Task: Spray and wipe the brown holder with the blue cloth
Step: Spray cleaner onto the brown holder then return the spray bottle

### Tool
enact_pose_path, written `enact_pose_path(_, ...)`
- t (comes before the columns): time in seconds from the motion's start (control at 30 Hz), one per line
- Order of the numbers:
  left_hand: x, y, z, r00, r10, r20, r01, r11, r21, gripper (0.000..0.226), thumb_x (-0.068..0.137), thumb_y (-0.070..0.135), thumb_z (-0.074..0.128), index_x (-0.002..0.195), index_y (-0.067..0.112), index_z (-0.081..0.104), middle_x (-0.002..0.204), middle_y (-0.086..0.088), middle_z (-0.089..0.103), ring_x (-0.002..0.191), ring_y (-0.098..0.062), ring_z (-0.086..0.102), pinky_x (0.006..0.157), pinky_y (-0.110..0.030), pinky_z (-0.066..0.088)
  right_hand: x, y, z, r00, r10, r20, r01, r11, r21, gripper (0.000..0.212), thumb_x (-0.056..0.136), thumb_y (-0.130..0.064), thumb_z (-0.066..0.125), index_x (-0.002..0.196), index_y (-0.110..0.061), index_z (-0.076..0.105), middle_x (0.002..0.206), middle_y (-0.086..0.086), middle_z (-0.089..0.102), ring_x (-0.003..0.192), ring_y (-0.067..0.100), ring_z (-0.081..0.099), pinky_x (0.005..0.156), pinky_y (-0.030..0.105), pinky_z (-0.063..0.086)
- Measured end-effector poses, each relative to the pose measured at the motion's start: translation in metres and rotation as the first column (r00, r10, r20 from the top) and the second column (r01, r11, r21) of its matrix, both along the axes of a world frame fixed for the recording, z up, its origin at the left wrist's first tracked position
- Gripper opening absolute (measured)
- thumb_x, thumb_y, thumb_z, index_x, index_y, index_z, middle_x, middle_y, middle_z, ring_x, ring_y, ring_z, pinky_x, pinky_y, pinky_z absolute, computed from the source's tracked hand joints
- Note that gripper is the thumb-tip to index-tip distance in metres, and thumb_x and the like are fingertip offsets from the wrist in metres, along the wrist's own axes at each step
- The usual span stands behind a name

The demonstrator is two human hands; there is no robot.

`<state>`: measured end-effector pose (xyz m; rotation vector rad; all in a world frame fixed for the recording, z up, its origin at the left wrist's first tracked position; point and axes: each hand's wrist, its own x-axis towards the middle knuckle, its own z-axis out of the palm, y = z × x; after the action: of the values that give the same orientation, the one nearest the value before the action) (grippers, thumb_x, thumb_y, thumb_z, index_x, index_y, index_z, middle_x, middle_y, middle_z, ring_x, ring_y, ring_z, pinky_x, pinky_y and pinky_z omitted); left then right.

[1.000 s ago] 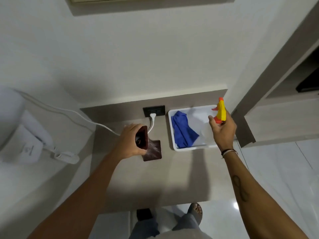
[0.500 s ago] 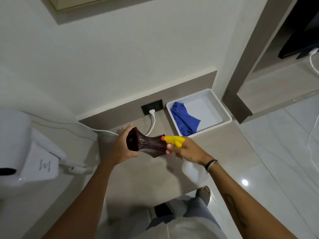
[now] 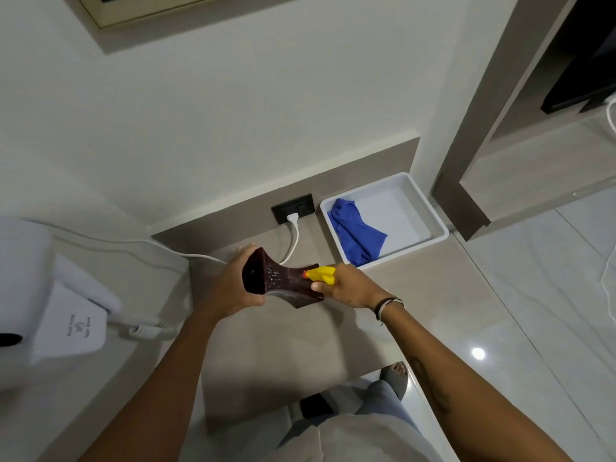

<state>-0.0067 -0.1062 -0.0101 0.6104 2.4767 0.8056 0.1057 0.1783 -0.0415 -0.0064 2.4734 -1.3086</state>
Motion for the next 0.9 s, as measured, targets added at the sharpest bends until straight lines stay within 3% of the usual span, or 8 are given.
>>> enact_pose_path(0.23,0.000,-0.001,-0.002,1.000,-0.018,-0.008,0.018,1.000,0.017,0.118,0.059,0.016,0.093,0.162,0.022,0.036,0.159,0.000,0.046,0.145,-0.024,0.047,0.113,-0.043,0.051,0.010,0.014,-0.010,0.993,-0.062,0.104,0.042,0.983,0.180,0.054,0.108,-0.050,0.055,0.149,-0.017,0.061,0.133,0.013,0.074,0.118,0.032,0.070,0.106,0.048,0.056)
enact_pose_path(0.33,0.001,0.001,-0.001,1.000,0.030,-0.009,-0.030,0.999,-0.010,0.115,0.059,0.019,0.096,0.159,0.022,0.040,0.151,-0.001,0.054,0.137,-0.024,0.054,0.107,-0.044,0.056,0.013,0.013,-0.011,0.987,-0.131,0.089,0.117,0.982,0.148,0.054,0.107,-0.051,0.055,0.145,-0.013,0.062,0.126,0.014,0.074,0.113,0.031,0.070,0.103,0.048,0.056)
enact_pose_path(0.43,0.001,0.001,0.002,0.991,0.136,0.010,-0.136,0.991,-0.022,0.105,0.056,0.037,0.093,0.151,0.024,0.050,0.136,-0.001,0.065,0.123,-0.024,0.063,0.098,-0.046,0.062,0.016,0.006,-0.005,0.984,-0.174,0.037,0.172,0.984,0.043,0.050,0.106,-0.048,0.059,0.139,-0.010,0.066,0.120,0.013,0.075,0.108,0.030,0.070,0.100,0.050,0.057)
enact_pose_path(0.57,-0.002,0.000,0.001,0.950,0.284,0.131,-0.285,0.959,-0.017,0.083,0.053,0.057,0.085,0.127,0.022,0.069,0.110,0.002,0.077,0.102,-0.021,0.075,0.073,-0.024,0.060,0.018,-0.013,0.010,0.992,-0.122,-0.039,0.120,0.992,-0.037,0.050,0.104,-0.050,0.062,0.134,-0.011,0.069,0.108,0.011,0.074,0.100,0.029,0.070,0.093,0.050,0.057)
enact_pose_path(0.63,-0.002,0.000,-0.001,0.925,0.338,0.174,-0.344,0.939,0.003,0.080,0.053,0.061,0.084,0.122,0.024,0.070,0.107,0.004,0.077,0.099,-0.019,0.076,0.065,-0.016,0.055,0.017,-0.024,0.015,0.992,-0.116,-0.057,0.113,0.992,-0.047,0.045,0.103,-0.050,0.064,0.120,-0.009,0.072,0.100,0.012,0.074,0.094,0.031,0.070,0.086,0.049,0.057)
enact_pose_path(0.77,0.000,-0.001,-0.004,0.915,0.341,0.215,-0.356,0.934,0.033,0.088,0.080,0.047,0.088,0.156,0.028,0.049,0.136,0.002,0.061,0.119,-0.018,0.062,0.091,-0.025,0.051,0.012,-0.043,0.018,0.994,-0.089,-0.060,0.088,0.996,-0.011,0.043,0.103,-0.049,0.065,0.111,-0.006,0.070,0.103,0.016,0.076,0.095,0.035,0.071,0.084,0.048,0.056)
enact_pose_path(0.83,0.001,0.000,-0.004,0.933,0.295,0.208,-0.309,0.950,0.040,0.083,0.087,0.047,0.082,0.159,0.030,0.046,0.144,0.000,0.059,0.126,-0.016,0.059,0.093,-0.021,0.048,0.009,-0.047,0.017,0.995,-0.091,-0.048,0.091,0.996,0.009,0.043,0.103,-0.050,0.064,0.114,-0.009,0.070,0.106,0.014,0.077,0.097,0.034,0.071,0.085,0.047,0.057)
enact_pose_path(0.9,0.001,-0.001,-0.002,0.952,0.251,0.175,-0.261,0.965,0.036,0.081,0.088,0.050,0.079,0.159,0.027,0.047,0.155,-0.003,0.055,0.136,-0.019,0.056,0.107,-0.027,0.046,0.007,-0.048,0.014,0.994,-0.100,-0.035,0.100,0.995,0.021,0.044,0.103,-0.053,0.064,0.113,-0.010,0.069,0.105,0.014,0.076,0.095,0.032,0.070,0.082,0.045,0.055)
